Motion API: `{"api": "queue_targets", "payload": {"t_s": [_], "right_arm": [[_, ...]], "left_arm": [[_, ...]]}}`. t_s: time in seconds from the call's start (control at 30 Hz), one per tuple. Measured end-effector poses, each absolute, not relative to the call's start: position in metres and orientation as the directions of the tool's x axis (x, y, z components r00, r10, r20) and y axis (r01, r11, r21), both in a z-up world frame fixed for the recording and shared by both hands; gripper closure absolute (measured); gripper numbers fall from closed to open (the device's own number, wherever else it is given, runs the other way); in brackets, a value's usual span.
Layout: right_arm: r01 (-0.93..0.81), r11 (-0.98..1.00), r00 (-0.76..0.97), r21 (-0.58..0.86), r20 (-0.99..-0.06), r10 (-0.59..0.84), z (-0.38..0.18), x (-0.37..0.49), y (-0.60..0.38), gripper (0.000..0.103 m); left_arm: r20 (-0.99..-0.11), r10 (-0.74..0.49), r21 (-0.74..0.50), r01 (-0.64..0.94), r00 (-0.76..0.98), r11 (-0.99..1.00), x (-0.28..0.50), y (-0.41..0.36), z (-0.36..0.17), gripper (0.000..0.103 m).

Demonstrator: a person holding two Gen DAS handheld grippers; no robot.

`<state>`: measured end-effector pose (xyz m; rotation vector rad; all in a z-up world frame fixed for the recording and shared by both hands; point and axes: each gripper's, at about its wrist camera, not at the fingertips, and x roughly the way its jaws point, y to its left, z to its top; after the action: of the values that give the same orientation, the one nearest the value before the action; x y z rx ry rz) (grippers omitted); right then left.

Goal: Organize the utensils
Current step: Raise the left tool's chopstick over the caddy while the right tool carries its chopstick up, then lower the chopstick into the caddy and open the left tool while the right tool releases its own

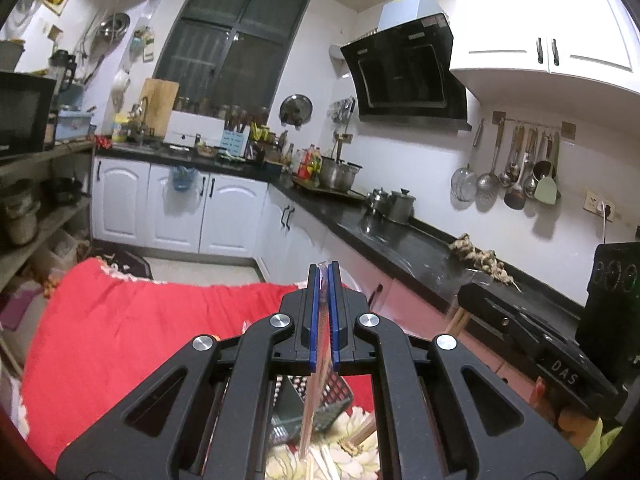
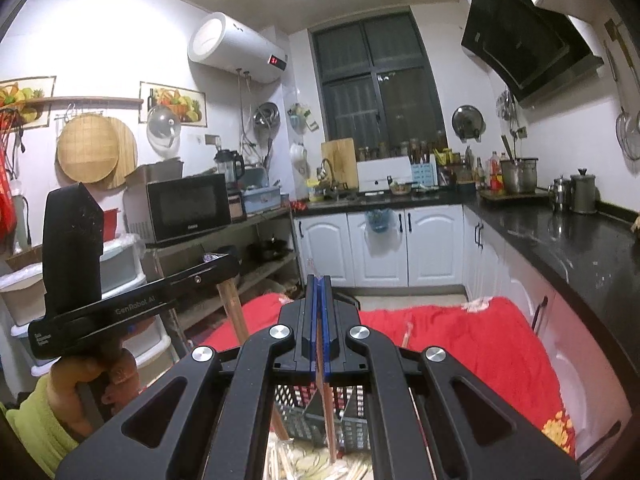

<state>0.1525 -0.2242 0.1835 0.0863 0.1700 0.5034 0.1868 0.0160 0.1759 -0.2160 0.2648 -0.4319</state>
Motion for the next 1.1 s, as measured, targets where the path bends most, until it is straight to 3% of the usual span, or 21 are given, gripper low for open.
{"api": "queue_targets", "payload": {"t_s": [0.6,1.1], "right_arm": [[-0.449,0.886,0.887,0.115,-0.062,0.458,0.206,0.189,-0.234,0.101],[-0.406,0.904,0.904,0.135,-0.084,0.418,0.165,0.223,-0.223,0.101]], "left_arm": [[-0.159,-0.336,-0.185,0.306,0.928,0.934,0.211,0.021,0.197,0.101],[-0.179,-0.260,-0.176,0.229,0.949,0.957,0.239,0.030,0.152,0.101]]}}
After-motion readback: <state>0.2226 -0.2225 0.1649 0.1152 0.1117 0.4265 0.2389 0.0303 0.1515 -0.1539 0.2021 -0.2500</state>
